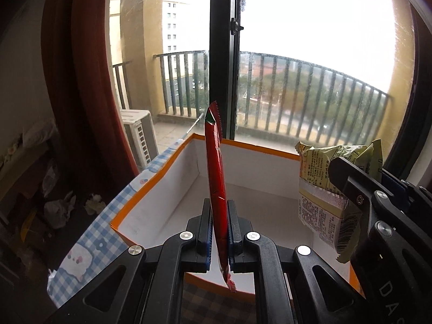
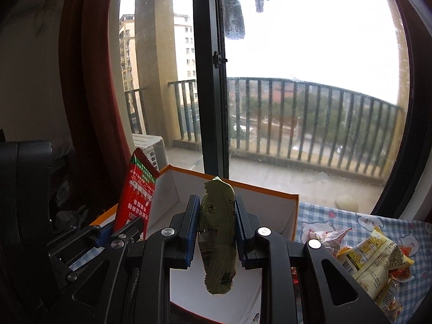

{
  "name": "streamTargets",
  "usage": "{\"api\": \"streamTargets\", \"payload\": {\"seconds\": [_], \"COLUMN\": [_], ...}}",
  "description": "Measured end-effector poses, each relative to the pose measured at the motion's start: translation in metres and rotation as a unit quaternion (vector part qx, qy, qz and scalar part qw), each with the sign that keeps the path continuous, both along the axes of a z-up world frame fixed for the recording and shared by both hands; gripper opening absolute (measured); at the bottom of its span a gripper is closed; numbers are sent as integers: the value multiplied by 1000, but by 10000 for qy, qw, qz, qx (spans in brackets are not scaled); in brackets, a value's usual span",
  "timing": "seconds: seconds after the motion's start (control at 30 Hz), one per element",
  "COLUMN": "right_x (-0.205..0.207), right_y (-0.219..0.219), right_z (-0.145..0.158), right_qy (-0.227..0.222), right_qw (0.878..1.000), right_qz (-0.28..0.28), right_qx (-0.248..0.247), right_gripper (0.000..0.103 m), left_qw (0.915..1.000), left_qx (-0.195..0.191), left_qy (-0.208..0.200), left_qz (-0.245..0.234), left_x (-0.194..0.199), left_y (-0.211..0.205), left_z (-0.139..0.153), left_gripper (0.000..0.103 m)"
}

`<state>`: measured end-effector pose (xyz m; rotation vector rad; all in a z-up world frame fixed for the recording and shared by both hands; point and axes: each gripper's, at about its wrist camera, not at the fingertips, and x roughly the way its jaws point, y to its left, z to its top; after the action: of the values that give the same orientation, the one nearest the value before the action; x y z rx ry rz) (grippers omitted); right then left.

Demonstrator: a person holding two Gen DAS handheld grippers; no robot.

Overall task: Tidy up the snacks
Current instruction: 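Carry both held packets over the open orange box, then open both tools to drop the packets into the orange box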

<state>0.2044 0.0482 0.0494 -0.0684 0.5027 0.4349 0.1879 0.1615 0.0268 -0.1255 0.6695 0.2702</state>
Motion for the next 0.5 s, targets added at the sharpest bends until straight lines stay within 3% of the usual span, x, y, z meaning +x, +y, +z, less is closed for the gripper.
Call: {"api": "streamTargets", "payload": {"seconds": [0.1,0.2,0.23,0.27,0.3,0.37,0.5], "right_x": [4,10,12,13,11,9,2], "right_y": [5,10,11,11,9,1,-9], "right_z": [-2,-3,-4,-3,-2,1,10], "right_qy": [36,126,117,69,16,-112,-439], "right_qw": [10000,9998,9998,9999,10000,9997,9983], "right_qz": [64,164,140,79,2,-225,-372], "right_qx": [-25,-47,-59,-71,-72,-35,-28], "right_gripper": [28,30,31,39,65,93,94], "left_qw": [9999,9993,9990,9989,9989,9991,9993], "left_qx": [38,334,410,447,420,353,317], "left_qy": [99,113,66,-4,-72,-105,-57], "left_qz": [10,117,141,162,172,199,187], "left_x": [5,8,6,5,3,2,4], "left_y": [0,-2,-3,-4,-2,1,1], "left_z": [-2,-1,1,2,4,5,3], "left_gripper": [9,56,67,71,77,82,82]}}
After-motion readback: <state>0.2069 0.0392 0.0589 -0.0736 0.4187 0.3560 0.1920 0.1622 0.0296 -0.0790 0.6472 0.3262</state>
